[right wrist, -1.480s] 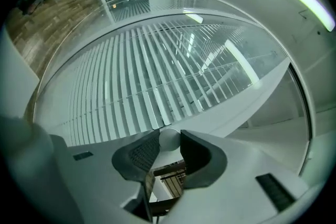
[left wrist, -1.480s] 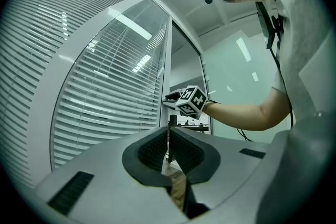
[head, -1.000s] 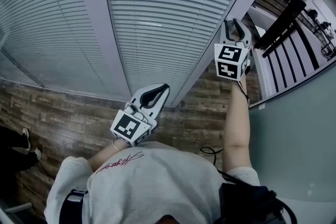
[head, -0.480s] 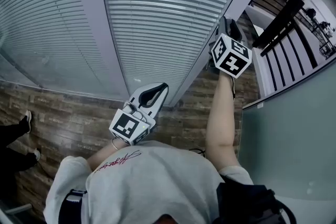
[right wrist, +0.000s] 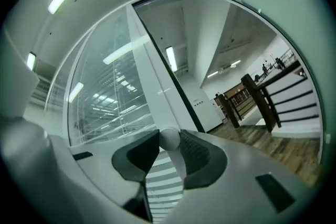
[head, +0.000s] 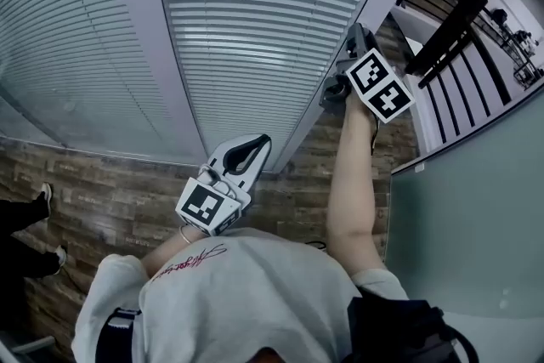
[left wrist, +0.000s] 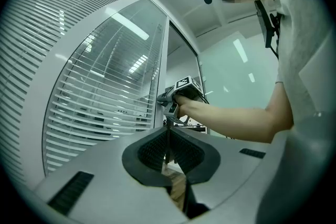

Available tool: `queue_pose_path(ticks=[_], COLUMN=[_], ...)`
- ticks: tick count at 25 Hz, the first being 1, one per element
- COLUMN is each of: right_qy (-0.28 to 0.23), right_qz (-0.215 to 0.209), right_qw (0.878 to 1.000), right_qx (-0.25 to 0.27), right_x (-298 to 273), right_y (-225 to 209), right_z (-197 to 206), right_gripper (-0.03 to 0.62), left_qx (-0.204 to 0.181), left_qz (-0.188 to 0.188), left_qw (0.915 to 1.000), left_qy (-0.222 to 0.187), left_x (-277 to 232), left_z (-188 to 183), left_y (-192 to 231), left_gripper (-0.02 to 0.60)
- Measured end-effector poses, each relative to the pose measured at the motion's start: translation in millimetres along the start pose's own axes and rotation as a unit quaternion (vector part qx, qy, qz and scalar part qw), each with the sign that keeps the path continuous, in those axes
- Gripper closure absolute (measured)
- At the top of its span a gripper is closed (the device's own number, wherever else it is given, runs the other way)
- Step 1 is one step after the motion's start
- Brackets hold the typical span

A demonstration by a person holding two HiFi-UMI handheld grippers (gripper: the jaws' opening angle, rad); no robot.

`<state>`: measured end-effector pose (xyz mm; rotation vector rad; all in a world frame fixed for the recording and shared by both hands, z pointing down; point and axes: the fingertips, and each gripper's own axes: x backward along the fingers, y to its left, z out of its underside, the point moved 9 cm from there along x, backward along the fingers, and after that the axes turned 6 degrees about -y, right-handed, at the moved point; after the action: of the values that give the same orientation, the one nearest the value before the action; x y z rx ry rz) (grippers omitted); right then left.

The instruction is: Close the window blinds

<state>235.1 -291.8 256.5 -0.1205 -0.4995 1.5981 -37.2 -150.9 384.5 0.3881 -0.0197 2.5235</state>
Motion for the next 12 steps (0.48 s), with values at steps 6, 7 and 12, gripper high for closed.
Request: queue_pose_path(ticks=[6,7,12], right_qy=[0.0,0.002,-0.013], right_qz=[-0.019,-0.025,-0.041], right_qw=[0.999,1.0,0.938], right_qx=[-0.048,-0.011,0.344], right_x=[0,1,11], right_y=[-5,-4,12], right_z=[-1,-1,2], right_gripper=[0.462,0.462,0.447], left_qx=[0.002,0.003,-0.006], left_qz=[0.004,0.004,-0.002], left_qw=[1.0,1.0,1.0], left_qy=[0.001,0.001,-0.005], left_x=[-1,0,4], left_z=[2,2,8], left_y=[-1,-1,4], left_gripper=[0.561,0.561,0.561])
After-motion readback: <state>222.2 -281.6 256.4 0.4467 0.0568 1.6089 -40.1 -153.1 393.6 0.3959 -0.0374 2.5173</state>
